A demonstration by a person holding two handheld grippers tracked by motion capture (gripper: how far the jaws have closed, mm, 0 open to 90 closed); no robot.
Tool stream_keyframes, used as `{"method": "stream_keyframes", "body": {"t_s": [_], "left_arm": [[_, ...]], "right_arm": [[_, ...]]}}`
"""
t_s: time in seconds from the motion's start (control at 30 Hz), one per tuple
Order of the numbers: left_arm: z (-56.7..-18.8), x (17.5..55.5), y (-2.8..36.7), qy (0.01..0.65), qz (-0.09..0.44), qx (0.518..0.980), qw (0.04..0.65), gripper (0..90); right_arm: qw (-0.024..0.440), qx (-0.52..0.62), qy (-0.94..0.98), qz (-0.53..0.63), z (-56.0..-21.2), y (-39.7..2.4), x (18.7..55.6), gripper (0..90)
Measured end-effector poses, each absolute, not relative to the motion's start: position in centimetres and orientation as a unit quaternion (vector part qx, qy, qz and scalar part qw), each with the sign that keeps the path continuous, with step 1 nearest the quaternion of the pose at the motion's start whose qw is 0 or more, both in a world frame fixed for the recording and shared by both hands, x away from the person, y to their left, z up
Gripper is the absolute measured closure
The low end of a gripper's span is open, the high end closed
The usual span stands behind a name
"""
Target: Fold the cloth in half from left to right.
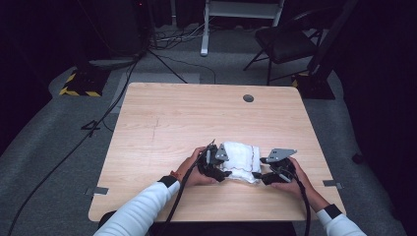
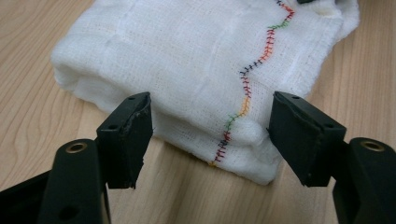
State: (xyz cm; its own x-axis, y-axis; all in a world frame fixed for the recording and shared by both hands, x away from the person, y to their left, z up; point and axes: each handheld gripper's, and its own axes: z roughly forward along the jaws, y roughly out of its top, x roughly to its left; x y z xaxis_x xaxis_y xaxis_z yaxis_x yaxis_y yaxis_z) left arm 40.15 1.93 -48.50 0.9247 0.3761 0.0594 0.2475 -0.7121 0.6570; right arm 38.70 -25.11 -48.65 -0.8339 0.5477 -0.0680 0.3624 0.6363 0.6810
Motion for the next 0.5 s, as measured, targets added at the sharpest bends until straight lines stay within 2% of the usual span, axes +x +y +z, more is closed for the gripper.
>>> {"method": "stream_keyframes", "body": {"t_s": [0.17, 0.5], "left_arm": [[-48.0, 40.2, 2.2, 0.172, 0.095, 0.920, 0.339, 20.6], [-46.6, 39.6, 3.5, 0.173, 0.124, 0.917, 0.337, 19.7]], "right_arm": [[0.139, 0.253, 0.893, 0.345, -48.3, -25.2, 38.7, 33.4], [0.158, 0.251, 0.883, 0.365, -46.6, -26.2, 38.3, 34.7]]}}
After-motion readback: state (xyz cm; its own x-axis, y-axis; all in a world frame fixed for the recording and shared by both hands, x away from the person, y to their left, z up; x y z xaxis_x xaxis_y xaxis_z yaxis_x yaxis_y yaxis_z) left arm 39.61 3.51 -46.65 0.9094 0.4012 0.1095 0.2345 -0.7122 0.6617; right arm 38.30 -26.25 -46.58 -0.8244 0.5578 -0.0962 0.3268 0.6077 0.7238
